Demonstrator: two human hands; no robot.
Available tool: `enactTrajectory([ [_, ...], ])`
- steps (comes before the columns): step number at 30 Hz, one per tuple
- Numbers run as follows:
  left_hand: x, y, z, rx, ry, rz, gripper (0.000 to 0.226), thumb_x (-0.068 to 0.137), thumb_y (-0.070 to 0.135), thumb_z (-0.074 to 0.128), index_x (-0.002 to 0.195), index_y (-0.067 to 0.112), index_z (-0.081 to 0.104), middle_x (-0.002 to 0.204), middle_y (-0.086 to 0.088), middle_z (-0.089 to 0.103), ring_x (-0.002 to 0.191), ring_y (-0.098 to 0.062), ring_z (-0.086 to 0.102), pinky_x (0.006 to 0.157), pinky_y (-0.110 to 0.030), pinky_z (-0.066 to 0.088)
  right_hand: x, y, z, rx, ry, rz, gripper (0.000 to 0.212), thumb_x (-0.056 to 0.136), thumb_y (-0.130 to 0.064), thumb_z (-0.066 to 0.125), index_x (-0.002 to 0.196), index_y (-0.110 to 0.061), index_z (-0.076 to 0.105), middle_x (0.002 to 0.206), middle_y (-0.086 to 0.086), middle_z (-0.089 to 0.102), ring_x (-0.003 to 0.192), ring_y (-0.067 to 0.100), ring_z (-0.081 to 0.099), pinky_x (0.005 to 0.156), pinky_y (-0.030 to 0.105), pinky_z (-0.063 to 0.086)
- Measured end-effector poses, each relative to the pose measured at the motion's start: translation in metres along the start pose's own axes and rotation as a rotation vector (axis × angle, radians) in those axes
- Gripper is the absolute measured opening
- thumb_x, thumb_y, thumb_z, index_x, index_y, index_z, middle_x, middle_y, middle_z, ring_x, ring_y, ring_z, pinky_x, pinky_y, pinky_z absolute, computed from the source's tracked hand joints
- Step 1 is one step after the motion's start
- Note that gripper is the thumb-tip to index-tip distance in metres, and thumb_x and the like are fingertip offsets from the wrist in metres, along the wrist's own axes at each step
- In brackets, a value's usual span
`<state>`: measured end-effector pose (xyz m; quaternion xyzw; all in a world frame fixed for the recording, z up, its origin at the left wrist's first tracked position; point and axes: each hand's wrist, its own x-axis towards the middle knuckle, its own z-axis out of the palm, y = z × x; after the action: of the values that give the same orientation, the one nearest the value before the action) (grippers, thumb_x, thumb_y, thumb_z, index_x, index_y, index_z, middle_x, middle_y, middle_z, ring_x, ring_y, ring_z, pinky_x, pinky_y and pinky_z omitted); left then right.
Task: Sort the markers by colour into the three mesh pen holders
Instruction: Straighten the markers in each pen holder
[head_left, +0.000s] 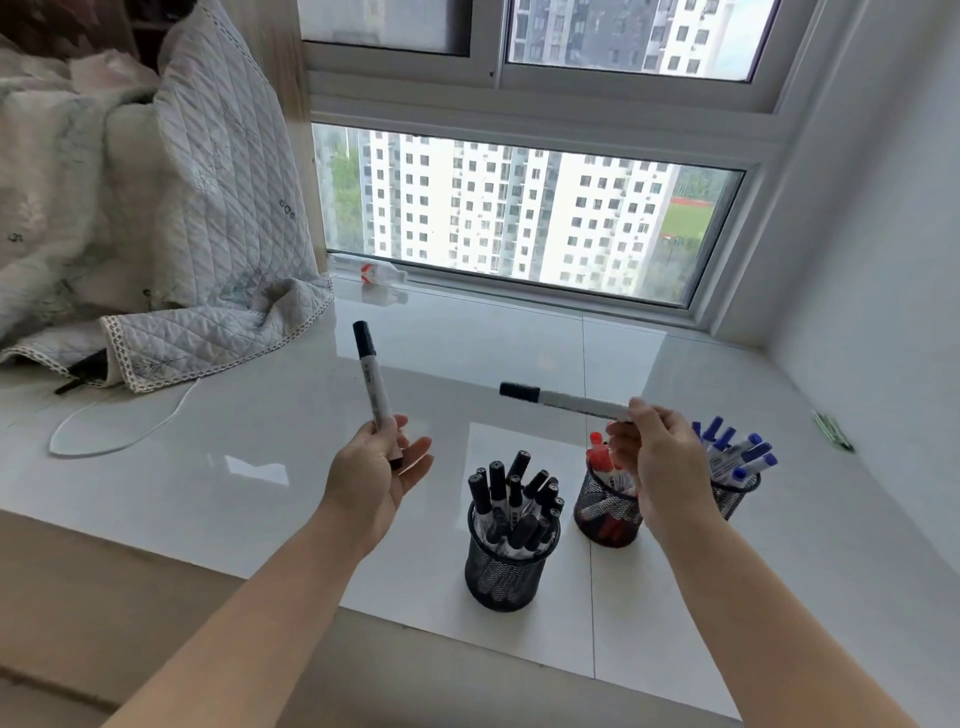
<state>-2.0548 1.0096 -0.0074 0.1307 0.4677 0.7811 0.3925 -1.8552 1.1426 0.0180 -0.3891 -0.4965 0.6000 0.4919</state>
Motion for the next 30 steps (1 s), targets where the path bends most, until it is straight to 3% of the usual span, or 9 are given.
enactTrajectory([
  [4, -0.002, -0.008, -0.004, 0.143, 0.032, 0.094, 0.039, 0.095, 0.049, 0.031, 0.079, 0.019, 0.048, 0.047, 0.011, 0.04, 0.046, -0.005, 0.044, 0.055, -0.023, 0.035, -0.004, 0.004, 0.005, 0.41, -0.124, 0.269, 0.01, 0.093, -0.013, 0.049, 0.087, -0.011, 0.056, 0.067, 0.003, 0.064, 0.057, 0.009, 0.062, 0.051, 0.019, 0.052],
  [8, -0.005, -0.012, -0.005, 0.163, -0.02, 0.167, 0.031, 0.098, 0.042, 0.031, 0.09, 0.025, 0.056, 0.052, 0.013, 0.052, 0.056, -0.002, 0.057, 0.063, -0.026, 0.039, -0.008, 0.005, 0.007, 0.468, -0.312, 0.294, 0.017, 0.084, -0.007, 0.055, 0.099, -0.014, 0.054, 0.073, 0.004, 0.07, 0.059, 0.01, 0.064, 0.054, 0.02, 0.053],
  [10, -0.006, -0.015, -0.006, 0.122, -0.049, 0.161, 0.025, 0.099, 0.036, 0.034, 0.091, 0.025, 0.056, 0.063, 0.013, 0.064, 0.068, -0.002, 0.066, 0.069, -0.029, 0.044, -0.009, 0.005, 0.007, 0.391, -0.389, 0.243, 0.029, 0.075, -0.005, 0.06, 0.102, -0.014, 0.055, 0.08, 0.006, 0.07, 0.067, 0.013, 0.065, 0.057, 0.021, 0.054],
  [14, -0.01, -0.023, -0.008, 0.166, -0.099, 0.19, 0.016, 0.099, 0.025, 0.035, 0.093, 0.018, 0.048, 0.086, 0.007, 0.074, 0.087, -0.009, 0.069, 0.072, -0.031, 0.049, -0.011, 0.009, 0.012, -0.08, -0.346, 0.017, 0.02, 0.083, 0.005, 0.059, 0.093, -0.01, 0.052, 0.09, 0.011, 0.069, 0.085, 0.022, 0.067, 0.071, 0.026, 0.055],
  [17, -0.012, -0.029, -0.006, 0.272, -0.108, 0.251, 0.014, 0.099, 0.02, 0.034, 0.092, 0.016, 0.045, 0.092, 0.002, 0.073, 0.092, -0.012, 0.068, 0.073, -0.027, 0.053, -0.014, 0.018, 0.02, -0.25, -0.365, -0.018, 0.007, 0.092, -0.008, 0.052, 0.089, -0.012, 0.057, 0.091, 0.008, 0.069, 0.088, 0.021, 0.067, 0.075, 0.025, 0.054],
  [19, -0.014, -0.032, -0.006, 0.345, -0.09, 0.284, 0.012, 0.098, 0.018, 0.038, 0.093, 0.015, 0.048, 0.096, 0.001, 0.07, 0.093, -0.011, 0.067, 0.073, -0.024, 0.055, -0.016, 0.022, 0.024, -0.356, -0.387, -0.049, 0.015, 0.094, -0.018, 0.05, 0.085, -0.018, 0.062, 0.085, 0.003, 0.068, 0.081, 0.016, 0.065, 0.071, 0.021, 0.053],
  [22, -0.016, -0.035, -0.012, 0.491, -0.041, 0.325, 0.01, 0.094, 0.021, 0.048, 0.09, 0.022, 0.057, 0.094, 0.008, 0.066, 0.093, -0.01, 0.062, 0.076, -0.025, 0.052, -0.017, 0.028, 0.019, -0.527, -0.401, -0.132, 0.013, 0.091, -0.022, 0.054, 0.081, -0.025, 0.063, 0.079, -0.003, 0.065, 0.07, 0.006, 0.061, 0.071, 0.023, 0.051],
  [26, -0.018, -0.039, -0.02, 0.641, -0.032, 0.336, 0.008, 0.088, 0.026, 0.058, 0.085, 0.032, 0.061, 0.081, 0.014, 0.065, 0.084, -0.004, 0.061, 0.084, -0.035, 0.051, -0.018, 0.031, 0.013, -0.699, -0.439, -0.246, 0.022, 0.084, -0.015, 0.062, 0.086, -0.034, 0.053, 0.08, -0.011, 0.062, 0.074, -0.005, 0.057, 0.069, 0.018, 0.044],
  [30, -0.023, -0.045, -0.016, 0.7, -0.055, 0.348, 0.014, 0.086, 0.022, 0.063, 0.087, 0.034, 0.056, 0.086, 0.008, 0.067, 0.086, -0.006, 0.063, 0.086, -0.037, 0.05, -0.019, 0.03, 0.013, -0.649, -0.428, -0.312, 0.031, 0.082, -0.01, 0.063, 0.088, -0.036, 0.049, 0.083, -0.007, 0.065, 0.08, 0.007, 0.061, 0.068, 0.02, 0.047],
])
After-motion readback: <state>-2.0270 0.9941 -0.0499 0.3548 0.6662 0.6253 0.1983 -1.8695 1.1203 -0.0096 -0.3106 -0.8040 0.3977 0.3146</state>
